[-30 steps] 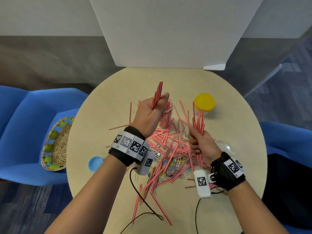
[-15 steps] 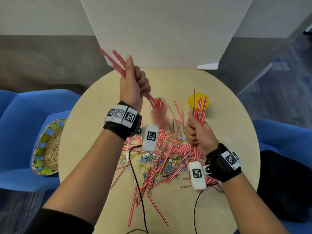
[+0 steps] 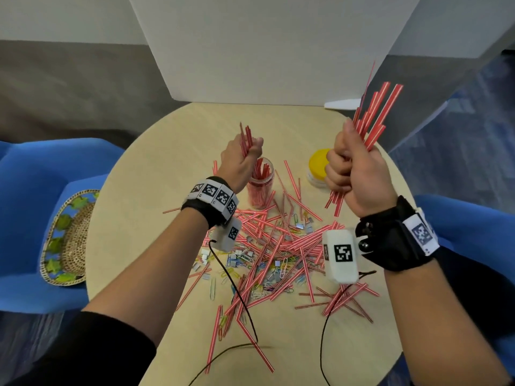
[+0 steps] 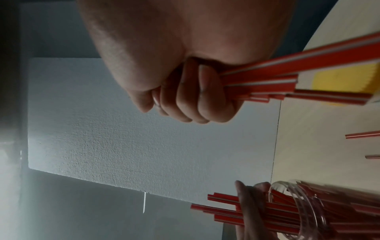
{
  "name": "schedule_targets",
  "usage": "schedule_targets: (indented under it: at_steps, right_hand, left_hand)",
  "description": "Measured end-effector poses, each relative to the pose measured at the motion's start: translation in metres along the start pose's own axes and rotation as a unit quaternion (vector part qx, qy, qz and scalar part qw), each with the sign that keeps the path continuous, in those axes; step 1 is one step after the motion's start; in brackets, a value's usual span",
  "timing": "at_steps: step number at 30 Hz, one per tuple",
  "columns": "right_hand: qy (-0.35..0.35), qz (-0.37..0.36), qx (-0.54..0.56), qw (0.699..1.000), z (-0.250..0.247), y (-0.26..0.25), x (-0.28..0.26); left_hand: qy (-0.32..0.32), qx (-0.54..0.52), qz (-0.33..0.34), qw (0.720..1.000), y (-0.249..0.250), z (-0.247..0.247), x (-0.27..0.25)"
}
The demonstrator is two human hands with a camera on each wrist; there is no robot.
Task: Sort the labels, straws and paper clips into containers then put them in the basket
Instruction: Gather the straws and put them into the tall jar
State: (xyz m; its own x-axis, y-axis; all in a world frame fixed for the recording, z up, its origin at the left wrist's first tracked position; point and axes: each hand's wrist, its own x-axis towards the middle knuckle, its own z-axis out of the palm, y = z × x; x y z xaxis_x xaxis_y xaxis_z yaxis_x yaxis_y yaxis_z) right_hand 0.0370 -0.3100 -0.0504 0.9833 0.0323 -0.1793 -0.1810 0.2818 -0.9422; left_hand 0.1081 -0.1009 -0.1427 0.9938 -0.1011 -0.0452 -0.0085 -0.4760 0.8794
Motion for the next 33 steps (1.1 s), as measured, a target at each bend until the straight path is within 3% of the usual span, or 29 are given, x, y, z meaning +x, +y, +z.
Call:
schedule_targets:
  at_steps: [3,6,8,11,14,16,18,20,23,26,29,33]
  right_hand:
    - [-0.006,0.0,-0.014,1.0,0.004,0.001,0.005]
    - [-0.016,0.002,-0.026,1.0,0.007,0.005,0.011]
    - [-0.021,0.0,-0.034,0.999,0.01,0.006,0.014]
    - [-0.017,-0.001,-0.043,0.999,0.021,0.0,0.019]
    - [-0.011,-0.033,-0.022,0.999,0.039,-0.011,0.03]
    - [0.001,-0.063,0.01,0.998,0.052,-0.014,0.041]
    - [0.018,-0.081,0.023,0.996,0.065,-0.011,0.052]
    - [0.026,-0.08,-0.009,0.996,0.075,0.001,0.062]
    - [0.011,-0.071,-0.108,0.992,0.081,0.033,0.076]
    - [0.015,-0.067,-0.235,0.97,0.078,0.063,0.081]
    - [0.02,-0.095,-0.341,0.935,0.067,0.082,0.08]
    - [-0.001,-0.152,-0.475,0.867,0.049,0.085,0.076]
  left_hand:
    - [-0.007,0.049,0.045,0.998,-0.007,-0.004,-0.002]
    - [0.063,0.014,0.114,0.991,-0.003,-0.013,-0.006]
    - [0.075,0.001,0.12,0.99,-0.001,-0.019,-0.007]
    - [0.024,0.064,0.125,0.99,-0.003,-0.023,-0.007]
    - [0.084,0.036,0.133,0.987,-0.007,-0.025,-0.012]
    - [0.159,0.004,0.091,0.983,-0.019,-0.028,-0.018]
    - [0.179,0.039,-0.002,0.983,-0.045,-0.031,-0.027]
    - [0.11,0.152,-0.126,0.974,-0.077,-0.034,-0.038]
    - [0.006,0.298,-0.258,0.919,-0.114,-0.04,-0.058]
    - [-0.038,0.349,-0.303,0.886,-0.142,-0.046,-0.074]
    - [-0.041,0.355,-0.294,0.886,-0.158,-0.048,-0.085]
    - [-0.042,0.377,-0.277,0.883,-0.163,-0.047,-0.089]
